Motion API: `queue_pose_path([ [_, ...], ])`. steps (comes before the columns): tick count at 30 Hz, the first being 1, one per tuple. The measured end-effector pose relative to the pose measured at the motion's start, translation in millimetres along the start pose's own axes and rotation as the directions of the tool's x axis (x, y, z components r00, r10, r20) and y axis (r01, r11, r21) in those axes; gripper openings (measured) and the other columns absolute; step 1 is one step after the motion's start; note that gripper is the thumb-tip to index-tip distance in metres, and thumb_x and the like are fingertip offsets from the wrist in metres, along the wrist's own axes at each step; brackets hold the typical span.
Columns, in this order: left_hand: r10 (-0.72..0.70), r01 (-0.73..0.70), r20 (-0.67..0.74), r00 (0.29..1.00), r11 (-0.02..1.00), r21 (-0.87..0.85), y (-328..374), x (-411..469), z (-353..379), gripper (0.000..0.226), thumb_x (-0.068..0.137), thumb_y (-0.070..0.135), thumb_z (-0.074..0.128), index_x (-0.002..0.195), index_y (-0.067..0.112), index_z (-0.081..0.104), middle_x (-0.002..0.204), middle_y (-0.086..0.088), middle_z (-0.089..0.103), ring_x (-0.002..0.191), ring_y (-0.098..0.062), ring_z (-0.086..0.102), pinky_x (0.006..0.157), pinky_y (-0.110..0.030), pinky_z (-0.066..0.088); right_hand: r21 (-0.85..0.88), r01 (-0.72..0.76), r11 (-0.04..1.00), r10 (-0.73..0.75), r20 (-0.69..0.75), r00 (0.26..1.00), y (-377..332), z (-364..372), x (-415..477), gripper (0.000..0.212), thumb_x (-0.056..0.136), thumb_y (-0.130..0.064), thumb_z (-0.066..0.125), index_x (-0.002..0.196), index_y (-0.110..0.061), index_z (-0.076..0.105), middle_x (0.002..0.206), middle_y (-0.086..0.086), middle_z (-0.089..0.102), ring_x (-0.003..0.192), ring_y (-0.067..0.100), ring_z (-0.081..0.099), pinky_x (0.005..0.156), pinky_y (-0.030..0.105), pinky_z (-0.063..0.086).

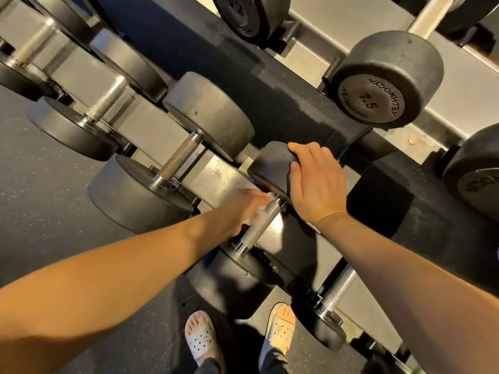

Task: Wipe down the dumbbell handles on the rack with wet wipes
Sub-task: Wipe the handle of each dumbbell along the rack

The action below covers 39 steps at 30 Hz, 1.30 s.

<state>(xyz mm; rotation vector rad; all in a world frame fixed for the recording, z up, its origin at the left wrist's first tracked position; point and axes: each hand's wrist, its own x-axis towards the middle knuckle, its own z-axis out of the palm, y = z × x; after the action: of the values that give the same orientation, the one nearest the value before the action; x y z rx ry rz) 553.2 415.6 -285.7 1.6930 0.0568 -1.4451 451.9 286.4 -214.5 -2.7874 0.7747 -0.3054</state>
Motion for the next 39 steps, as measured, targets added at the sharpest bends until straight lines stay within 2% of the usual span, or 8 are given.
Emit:
queue_pose_path([
  [7, 0.167, -0.171, -0.154, 0.974, 0.985, -0.012, -12.5, -8.7, 3.0, 0.007, 0.083, 0.003, 0.08, 0.085, 0.009, 0.079, 0.09, -0.009, 0.077, 0.088, -0.025, 0.074, 0.074, -0.037, 0.063, -0.004, -0.009, 1.0, 0.009, 0.001, 1.0, 0.0, 0.7, 0.0, 0.037, 0.104, -0.028, 0.04, 0.136, -0.016, 0.055, 0.112, 0.003, 0.059, 0.095, 0.019, 0.052, 0.078, 0.038, 0.047],
  [12, -0.073, 0.044, -0.098, 0.993, 0.961, -0.272, -6.5, 7.8, 18.5, 0.007, 0.093, 0.013, 0.07, 0.098, 0.009, 0.074, 0.082, -0.009, 0.07, 0.06, -0.017, 0.063, 0.053, -0.027, 0.049, -0.006, -0.014, 1.0, 0.014, -0.001, 1.0, -0.8, -0.2, -0.2, 0.038, 0.103, -0.028, 0.04, 0.135, -0.016, 0.056, 0.112, 0.003, 0.06, 0.096, 0.019, 0.053, 0.078, 0.036, 0.046],
  [15, -0.184, 0.182, 0.004, 0.983, 0.967, -0.178, -1.3, 12.9, 16.4, 0.013, 0.093, 0.022, 0.068, 0.098, 0.009, 0.07, 0.086, -0.01, 0.065, 0.07, -0.021, 0.058, 0.063, -0.029, 0.047, 0.004, -0.02, 1.0, 0.02, -0.005, 1.0, -1.6, -0.9, -1.0, 0.037, 0.103, -0.027, 0.042, 0.135, -0.015, 0.057, 0.111, 0.004, 0.06, 0.095, 0.02, 0.053, 0.077, 0.034, 0.044],
  [19, -0.204, 0.215, 0.108, 0.973, 0.972, -0.097, 5.8, 7.0, 10.1, 0.004, 0.094, 0.016, 0.063, 0.092, 0.012, 0.063, 0.07, -0.003, 0.057, 0.056, -0.015, 0.05, 0.053, -0.026, 0.043, 0.0, -0.02, 1.0, 0.02, -0.006, 1.0, -1.3, -0.8, -0.8, 0.037, 0.103, -0.027, 0.042, 0.135, -0.015, 0.056, 0.112, 0.004, 0.059, 0.097, 0.02, 0.053, 0.079, 0.035, 0.045],
  [25, -0.073, 0.076, 0.041, 0.996, 0.995, -0.069, -10.7, 1.7, -10.1, 0.036, 0.077, 0.021, 0.08, 0.11, 0.008, 0.075, 0.111, -0.011, 0.075, 0.098, -0.026, 0.073, 0.089, -0.041, 0.06, 0.014, -0.027, 1.0, 0.027, -0.014, 1.0, -0.4, 0.0, -0.9, 0.037, 0.103, -0.027, 0.043, 0.135, -0.016, 0.057, 0.112, 0.003, 0.06, 0.098, 0.02, 0.054, 0.08, 0.037, 0.047],
  [30, 0.056, -0.057, -0.045, 0.997, 0.998, -0.023, 2.1, 3.7, -2.0, 0.019, 0.093, 0.012, 0.072, 0.108, 0.001, 0.075, 0.108, -0.019, 0.075, 0.093, -0.027, 0.072, 0.087, -0.043, 0.061, 0.029, -0.03, 0.999, 0.03, -0.015, 0.999, -1.1, -1.4, 0.1, 0.039, 0.102, -0.029, 0.042, 0.135, -0.016, 0.058, 0.112, 0.003, 0.06, 0.098, 0.02, 0.054, 0.08, 0.036, 0.048],
  [35, -0.189, 0.215, 0.142, 0.972, 0.956, -0.199, 19.1, 1.2, 13.3, 0.023, 0.104, 0.023, 0.052, 0.105, 0.004, 0.065, 0.101, -0.017, 0.074, 0.083, -0.028, 0.074, 0.066, -0.038, 0.06, 0.024, -0.04, 0.999, 0.04, -0.012, 0.999, -2.1, -1.3, -0.3, 0.041, 0.101, -0.029, 0.041, 0.135, -0.016, 0.058, 0.113, 0.003, 0.061, 0.099, 0.02, 0.054, 0.079, 0.036, 0.047],
  [39, -0.24, 0.271, 0.174, 0.955, 0.946, -0.176, 19.3, 0.2, 18.0, 0.033, 0.105, 0.035, 0.051, 0.106, 0.005, 0.066, 0.095, -0.015, 0.077, 0.085, -0.028, 0.076, 0.068, -0.037, 0.06, 0.015, -0.045, 0.999, 0.045, -0.006, 0.999, -2.1, -1.7, 0.0, 0.041, 0.101, -0.029, 0.041, 0.136, -0.016, 0.058, 0.112, 0.003, 0.06, 0.097, 0.02, 0.054, 0.078, 0.033, 0.044],
])
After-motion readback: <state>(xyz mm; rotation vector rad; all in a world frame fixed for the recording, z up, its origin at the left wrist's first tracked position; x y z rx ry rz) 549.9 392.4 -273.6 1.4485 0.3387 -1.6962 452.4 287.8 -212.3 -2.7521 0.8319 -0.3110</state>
